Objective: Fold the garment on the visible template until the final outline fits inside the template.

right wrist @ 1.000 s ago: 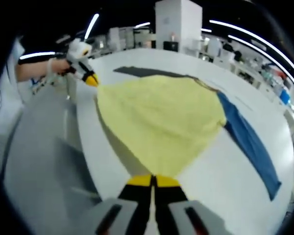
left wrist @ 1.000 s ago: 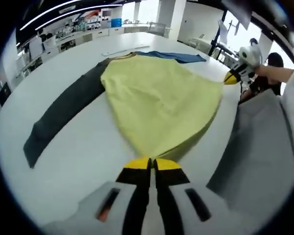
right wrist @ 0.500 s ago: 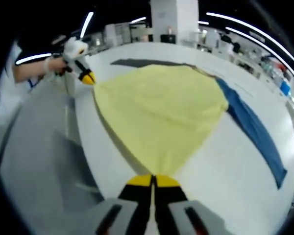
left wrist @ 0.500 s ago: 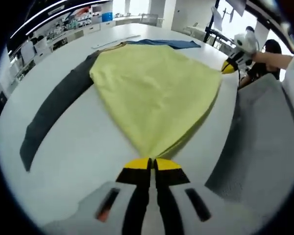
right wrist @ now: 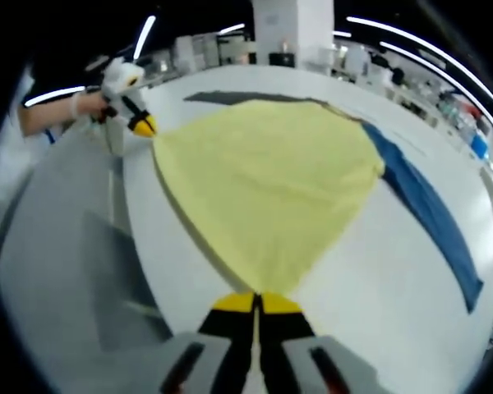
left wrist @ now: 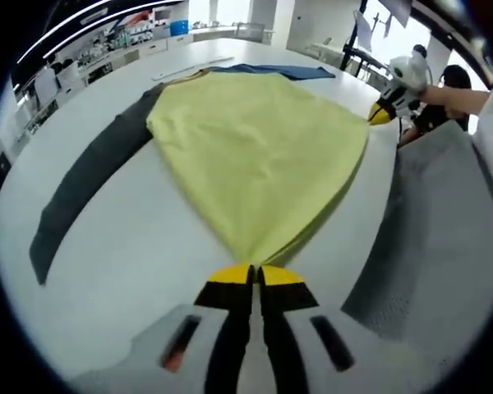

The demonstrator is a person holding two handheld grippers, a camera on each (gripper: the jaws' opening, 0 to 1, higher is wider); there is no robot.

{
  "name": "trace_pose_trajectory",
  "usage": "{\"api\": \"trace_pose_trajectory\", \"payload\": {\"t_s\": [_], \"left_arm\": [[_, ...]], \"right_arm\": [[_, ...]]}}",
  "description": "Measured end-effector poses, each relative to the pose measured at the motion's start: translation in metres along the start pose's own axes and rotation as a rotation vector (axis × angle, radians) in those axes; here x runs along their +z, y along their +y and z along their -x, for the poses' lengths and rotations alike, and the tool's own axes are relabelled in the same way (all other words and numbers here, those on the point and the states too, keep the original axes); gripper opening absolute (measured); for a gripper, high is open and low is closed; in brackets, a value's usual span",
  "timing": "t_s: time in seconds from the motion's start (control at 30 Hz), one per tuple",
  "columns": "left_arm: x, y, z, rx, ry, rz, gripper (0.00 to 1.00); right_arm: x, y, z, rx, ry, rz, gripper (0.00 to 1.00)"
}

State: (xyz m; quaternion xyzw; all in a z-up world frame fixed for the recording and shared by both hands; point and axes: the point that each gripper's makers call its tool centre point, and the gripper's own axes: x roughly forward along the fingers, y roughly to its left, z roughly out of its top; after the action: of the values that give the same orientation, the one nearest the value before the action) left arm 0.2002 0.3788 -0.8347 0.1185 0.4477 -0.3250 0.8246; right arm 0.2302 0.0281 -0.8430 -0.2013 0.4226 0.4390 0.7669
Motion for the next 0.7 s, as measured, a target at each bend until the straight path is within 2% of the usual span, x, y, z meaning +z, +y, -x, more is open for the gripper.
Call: {"api": "trace_pose_trajectory", "payload": {"t_s": [0.7], "left_arm": [[-0.0041, -0.0093, -0.0079, -0.012, 0.001, 0.019, 0.00]], "right_arm": [[-0.0058, -0.0071, -0.0037, -0.015, 0.005, -0.015, 0.00]]}}
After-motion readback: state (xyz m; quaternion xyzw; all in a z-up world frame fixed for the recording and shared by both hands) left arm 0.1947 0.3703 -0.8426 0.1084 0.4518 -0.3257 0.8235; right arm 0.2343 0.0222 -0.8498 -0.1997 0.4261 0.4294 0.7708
